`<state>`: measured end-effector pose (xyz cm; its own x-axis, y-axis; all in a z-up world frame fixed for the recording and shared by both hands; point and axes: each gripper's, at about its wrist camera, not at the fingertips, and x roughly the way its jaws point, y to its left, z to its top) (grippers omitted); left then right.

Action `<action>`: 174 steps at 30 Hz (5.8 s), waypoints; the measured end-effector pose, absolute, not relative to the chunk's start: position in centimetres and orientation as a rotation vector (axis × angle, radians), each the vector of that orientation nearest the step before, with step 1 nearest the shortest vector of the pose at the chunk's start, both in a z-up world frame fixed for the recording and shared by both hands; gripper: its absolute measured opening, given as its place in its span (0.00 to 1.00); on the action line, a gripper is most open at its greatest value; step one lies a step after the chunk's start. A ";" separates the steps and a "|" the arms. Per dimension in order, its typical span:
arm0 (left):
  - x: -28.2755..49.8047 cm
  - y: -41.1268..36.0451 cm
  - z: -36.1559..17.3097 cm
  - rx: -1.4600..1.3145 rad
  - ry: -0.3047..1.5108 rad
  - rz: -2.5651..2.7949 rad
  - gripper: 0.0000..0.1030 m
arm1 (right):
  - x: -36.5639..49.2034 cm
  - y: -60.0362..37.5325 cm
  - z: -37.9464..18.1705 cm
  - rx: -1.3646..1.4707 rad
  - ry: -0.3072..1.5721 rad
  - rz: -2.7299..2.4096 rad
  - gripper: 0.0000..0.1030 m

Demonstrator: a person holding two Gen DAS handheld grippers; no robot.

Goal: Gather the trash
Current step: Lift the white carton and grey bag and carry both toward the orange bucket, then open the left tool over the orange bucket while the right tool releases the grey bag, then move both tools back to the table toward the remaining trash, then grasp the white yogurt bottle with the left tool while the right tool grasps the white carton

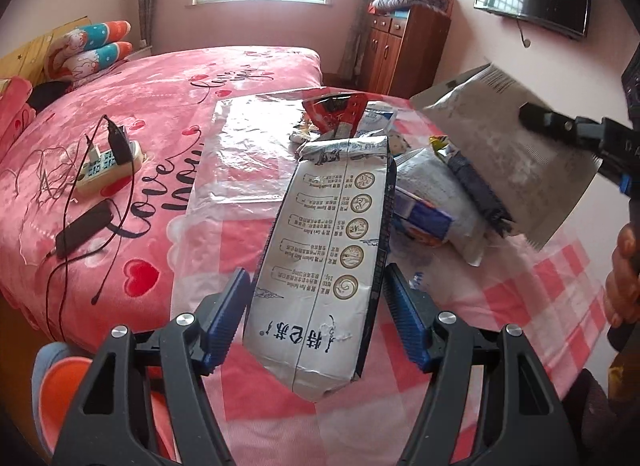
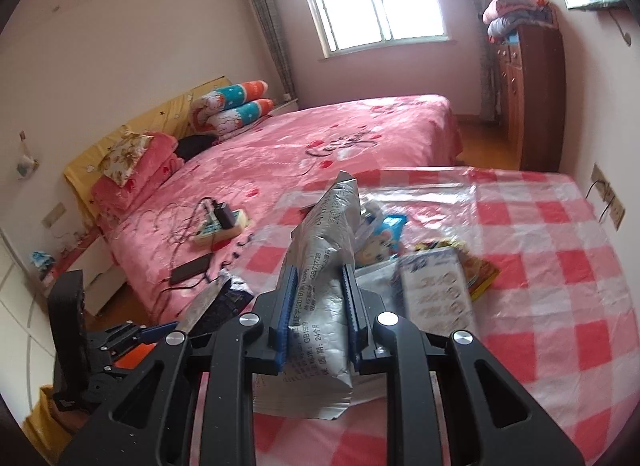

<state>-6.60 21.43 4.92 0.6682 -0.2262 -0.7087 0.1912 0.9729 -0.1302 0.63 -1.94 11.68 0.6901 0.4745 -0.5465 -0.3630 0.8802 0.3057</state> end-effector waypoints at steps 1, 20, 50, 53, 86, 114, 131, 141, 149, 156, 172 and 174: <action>-7.1 21.6 5.0 -0.054 0.802 -0.235 0.67 | 0.3 -1.7 11.7 0.187 0.663 0.483 0.23; -17.7 34.0 4.1 -0.176 0.778 0.082 0.67 | -4.0 15.2 11.0 0.139 0.828 0.889 0.23; -24.5 42.6 -0.9 -0.311 0.586 0.448 0.79 | -5.8 24.4 5.6 0.032 0.718 0.990 0.95; -23.8 41.6 -0.3 -0.280 0.606 0.420 0.79 | -6.4 23.1 6.4 0.054 0.677 0.989 0.95; -16.1 28.5 3.7 -0.229 0.738 0.255 0.79 | -6.2 7.1 6.7 0.035 0.522 0.695 0.95; -11.2 17.7 4.7 -0.169 0.789 0.010 0.79 | -0.4 -8.5 6.1 0.313 0.582 0.352 0.95; -5.5 11.9 2.4 -0.183 0.882 -0.052 0.79 | 4.0 -12.3 3.1 0.402 0.712 0.402 0.95; -3.3 11.4 1.3 -0.167 0.923 0.000 0.79 | 5.4 -11.5 2.4 0.396 0.758 0.444 0.95; -2.6 11.2 1.0 -0.126 0.923 0.025 0.78 | 5.9 -11.4 2.3 0.381 0.764 0.443 0.94; -3.2 12.7 0.6 -0.068 0.941 0.076 0.76 | 5.8 -11.0 2.6 0.350 0.757 0.437 0.94; -3.7 15.2 0.6 -0.033 0.952 0.114 0.76 | 5.9 -10.3 2.4 0.314 0.757 0.429 0.94; -3.5 15.2 0.6 -0.006 0.944 0.120 0.76 | 5.8 -10.1 2.4 0.309 0.756 0.434 0.94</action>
